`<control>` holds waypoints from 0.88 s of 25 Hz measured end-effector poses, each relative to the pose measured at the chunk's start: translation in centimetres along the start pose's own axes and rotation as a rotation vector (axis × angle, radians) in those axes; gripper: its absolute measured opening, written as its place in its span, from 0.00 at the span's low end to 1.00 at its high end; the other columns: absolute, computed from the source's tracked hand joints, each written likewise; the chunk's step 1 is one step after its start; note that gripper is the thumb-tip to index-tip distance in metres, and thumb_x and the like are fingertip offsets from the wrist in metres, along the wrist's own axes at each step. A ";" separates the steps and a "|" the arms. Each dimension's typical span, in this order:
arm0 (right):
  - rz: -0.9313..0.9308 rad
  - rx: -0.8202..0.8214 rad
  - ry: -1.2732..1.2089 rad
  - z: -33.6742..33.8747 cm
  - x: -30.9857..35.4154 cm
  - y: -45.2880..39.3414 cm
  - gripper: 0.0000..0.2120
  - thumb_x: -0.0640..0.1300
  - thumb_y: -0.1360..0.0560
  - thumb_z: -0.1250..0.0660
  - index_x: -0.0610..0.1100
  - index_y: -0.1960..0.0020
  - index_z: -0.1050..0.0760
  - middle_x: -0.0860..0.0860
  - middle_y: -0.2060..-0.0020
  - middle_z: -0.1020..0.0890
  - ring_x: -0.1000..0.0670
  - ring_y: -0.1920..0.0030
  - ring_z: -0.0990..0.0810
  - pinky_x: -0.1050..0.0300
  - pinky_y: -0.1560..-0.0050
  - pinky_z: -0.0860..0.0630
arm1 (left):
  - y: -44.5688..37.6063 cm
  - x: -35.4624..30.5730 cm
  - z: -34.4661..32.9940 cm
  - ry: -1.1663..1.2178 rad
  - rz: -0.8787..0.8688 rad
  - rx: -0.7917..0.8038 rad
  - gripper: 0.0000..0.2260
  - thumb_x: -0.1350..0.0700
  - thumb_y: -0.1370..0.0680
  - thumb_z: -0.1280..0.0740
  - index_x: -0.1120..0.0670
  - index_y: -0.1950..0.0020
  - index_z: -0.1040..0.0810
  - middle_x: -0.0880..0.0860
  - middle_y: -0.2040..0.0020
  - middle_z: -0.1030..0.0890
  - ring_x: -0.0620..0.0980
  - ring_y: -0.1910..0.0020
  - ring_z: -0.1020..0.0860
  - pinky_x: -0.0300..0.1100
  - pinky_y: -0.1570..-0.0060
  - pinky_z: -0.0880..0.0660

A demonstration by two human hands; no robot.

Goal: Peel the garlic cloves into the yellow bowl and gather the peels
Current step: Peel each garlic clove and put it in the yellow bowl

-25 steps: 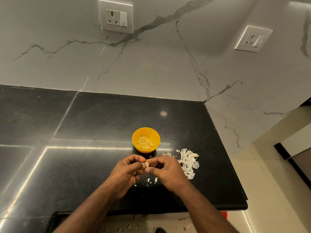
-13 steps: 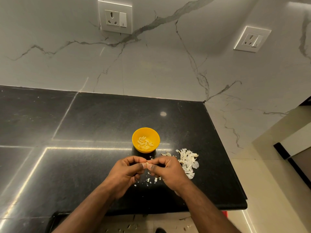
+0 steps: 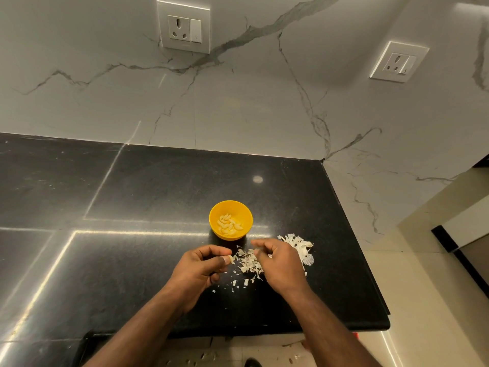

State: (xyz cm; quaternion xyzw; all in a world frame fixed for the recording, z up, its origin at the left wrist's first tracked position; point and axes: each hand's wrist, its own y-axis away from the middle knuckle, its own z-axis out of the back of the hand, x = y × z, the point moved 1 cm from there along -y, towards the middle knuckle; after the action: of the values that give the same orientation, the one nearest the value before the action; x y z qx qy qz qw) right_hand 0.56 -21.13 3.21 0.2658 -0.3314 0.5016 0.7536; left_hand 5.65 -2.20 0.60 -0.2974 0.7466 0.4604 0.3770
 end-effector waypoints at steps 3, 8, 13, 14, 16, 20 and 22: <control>-0.023 0.030 -0.047 -0.3 0.3 0.1 0.11 0.45 0.20 0.34 0.51 0.39 0.18 0.59 0.52 0.14 0.67 0.52 0.20 0.79 0.54 0.31 | -0.1 0.0 -0.2 -0.026 -0.021 -0.011 0.06 0.65 0.26 0.26 0.61 0.50 0.17 0.59 0.57 0.17 0.50 0.62 0.23 0.38 0.66 0.27; -0.110 0.292 -0.316 -1.9 0.9 0.5 0.09 0.43 0.19 0.34 0.48 0.44 0.16 0.50 0.56 0.14 0.56 0.58 0.17 0.62 0.58 0.22 | 0.0 -0.1 -0.4 -0.192 -0.143 -0.010 0.03 0.62 0.27 0.25 0.56 0.55 0.15 0.57 0.58 0.15 0.50 0.62 0.22 0.43 0.61 0.27; -0.144 0.156 -0.359 -1.7 0.6 -0.2 0.06 0.38 0.29 0.22 0.45 0.53 0.15 0.48 0.63 0.14 0.53 0.63 0.15 0.63 0.62 0.21 | -0.2 -0.2 0.4 -0.365 -0.212 -0.090 0.06 0.62 0.23 0.27 0.51 0.51 0.14 0.51 0.58 0.13 0.42 0.61 0.18 0.40 0.57 0.25; -0.151 0.135 -0.357 -1.5 0.5 -0.5 0.07 0.38 0.31 0.21 0.44 0.54 0.15 0.49 0.62 0.13 0.53 0.61 0.15 0.61 0.59 0.19 | -0.3 -0.3 0.8 -0.366 -0.224 -0.113 0.07 0.60 0.21 0.30 0.50 0.48 0.15 0.51 0.57 0.13 0.42 0.60 0.18 0.39 0.56 0.25; -0.143 0.080 -0.314 -1.3 0.5 -1.2 0.04 0.41 0.31 0.21 0.45 0.57 0.15 0.51 0.63 0.13 0.55 0.60 0.15 0.59 0.54 0.18 | -0.4 -0.6 1.6 -0.367 -0.255 -0.156 0.07 0.56 0.18 0.34 0.48 0.44 0.17 0.51 0.57 0.13 0.40 0.61 0.18 0.36 0.58 0.26; -0.102 -0.011 -0.224 -1.6 1.6 -3.2 0.02 0.43 0.27 0.24 0.48 0.58 0.16 0.53 0.64 0.15 0.55 0.62 0.17 0.52 0.53 0.18 | -0.3 -0.9 3.3 -0.437 -0.263 -0.231 0.06 0.58 0.20 0.31 0.47 0.48 0.16 0.48 0.57 0.14 0.40 0.58 0.18 0.35 0.58 0.26; -0.070 -0.071 -0.183 -1.3 2.5 -4.7 0.03 0.43 0.26 0.26 0.48 0.52 0.16 0.54 0.59 0.15 0.55 0.59 0.17 0.50 0.51 0.18 | -0.1 -0.7 4.1 -0.494 -0.238 -0.243 0.07 0.59 0.22 0.28 0.46 0.50 0.17 0.48 0.56 0.14 0.42 0.55 0.17 0.36 0.56 0.25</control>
State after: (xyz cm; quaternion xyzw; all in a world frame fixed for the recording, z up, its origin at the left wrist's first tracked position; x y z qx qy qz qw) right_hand 5.91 -20.41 3.99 0.2949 -0.4072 0.4366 0.7461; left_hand 7.31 1.57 -0.08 -0.3046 0.5316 0.5575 0.5602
